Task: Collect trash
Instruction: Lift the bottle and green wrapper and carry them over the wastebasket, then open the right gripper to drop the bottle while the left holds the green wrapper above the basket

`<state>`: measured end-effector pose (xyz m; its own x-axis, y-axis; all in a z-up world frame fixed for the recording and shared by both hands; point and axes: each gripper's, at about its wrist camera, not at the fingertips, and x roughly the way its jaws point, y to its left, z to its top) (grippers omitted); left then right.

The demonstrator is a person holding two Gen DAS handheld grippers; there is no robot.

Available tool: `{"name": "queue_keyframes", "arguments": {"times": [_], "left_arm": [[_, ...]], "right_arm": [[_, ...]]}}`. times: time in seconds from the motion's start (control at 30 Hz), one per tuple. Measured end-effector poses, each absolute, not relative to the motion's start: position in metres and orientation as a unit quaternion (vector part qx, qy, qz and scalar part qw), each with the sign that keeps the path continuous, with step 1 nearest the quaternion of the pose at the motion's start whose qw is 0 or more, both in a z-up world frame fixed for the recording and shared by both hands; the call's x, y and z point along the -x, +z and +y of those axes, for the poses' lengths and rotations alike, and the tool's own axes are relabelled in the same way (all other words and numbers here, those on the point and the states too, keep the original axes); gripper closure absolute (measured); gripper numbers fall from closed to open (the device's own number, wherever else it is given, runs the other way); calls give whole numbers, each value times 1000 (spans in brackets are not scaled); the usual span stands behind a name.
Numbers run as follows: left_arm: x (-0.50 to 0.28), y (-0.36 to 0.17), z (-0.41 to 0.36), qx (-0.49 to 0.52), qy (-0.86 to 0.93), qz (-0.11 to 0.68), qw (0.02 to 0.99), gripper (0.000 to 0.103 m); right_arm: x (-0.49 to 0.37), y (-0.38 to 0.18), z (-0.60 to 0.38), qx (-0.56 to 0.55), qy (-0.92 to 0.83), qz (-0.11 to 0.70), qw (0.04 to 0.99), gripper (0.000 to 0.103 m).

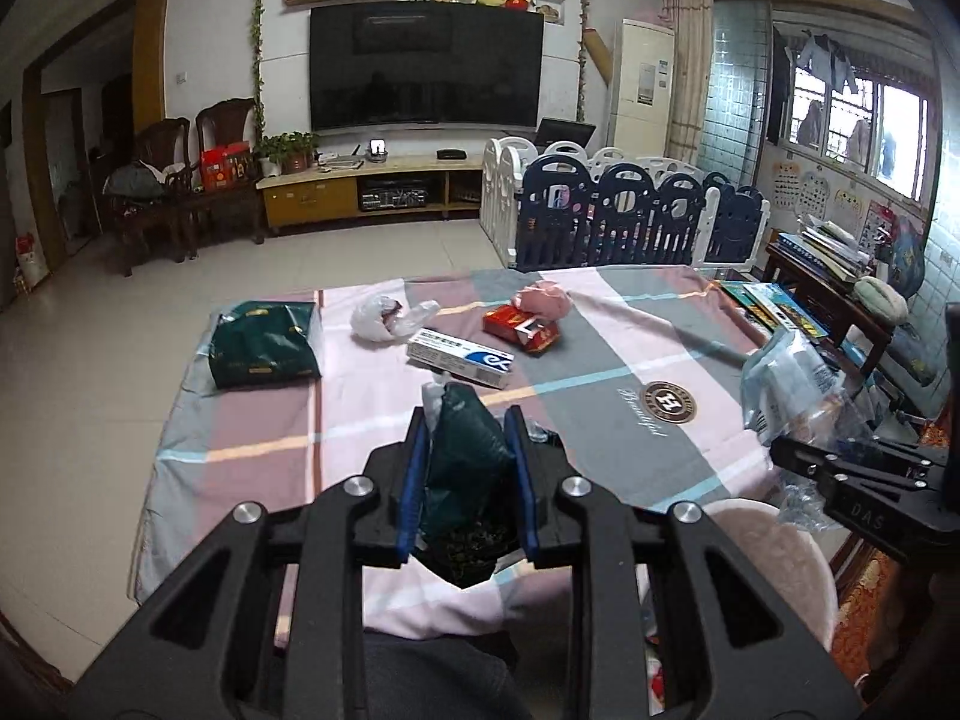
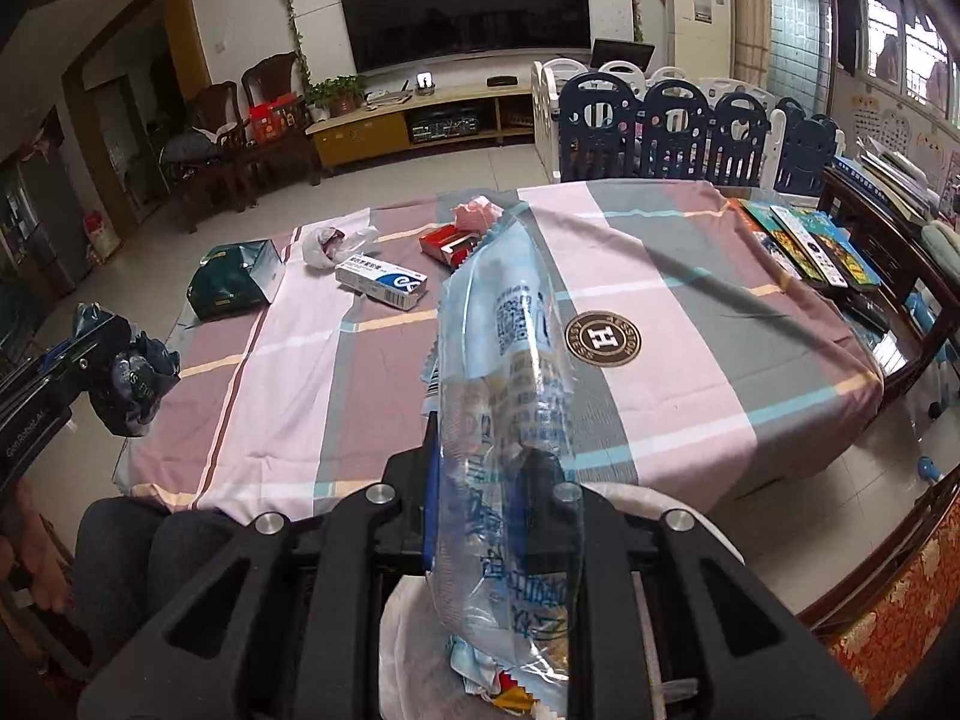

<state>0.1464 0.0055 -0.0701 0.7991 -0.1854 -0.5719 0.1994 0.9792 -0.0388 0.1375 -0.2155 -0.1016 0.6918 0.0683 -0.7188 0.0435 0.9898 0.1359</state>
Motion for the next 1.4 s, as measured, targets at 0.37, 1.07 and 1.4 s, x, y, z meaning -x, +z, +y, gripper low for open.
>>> {"name": "queue_keyframes", "arguments": {"times": [0.37, 1.07, 1.4], "left_arm": [[-104, -98, -33, -29, -147, 335, 930, 77], [-107, -103, -19, -8, -137, 346, 928, 77], [-106, -104, -16, -3, -131, 347, 929, 77]], "right_arm": [[-121, -121, -219, -87, 7, 416, 905, 84], [-125, -135, -204, -84, 23, 436, 896, 84], [-126, -140, -205, -88, 22, 443, 892, 84]]}}
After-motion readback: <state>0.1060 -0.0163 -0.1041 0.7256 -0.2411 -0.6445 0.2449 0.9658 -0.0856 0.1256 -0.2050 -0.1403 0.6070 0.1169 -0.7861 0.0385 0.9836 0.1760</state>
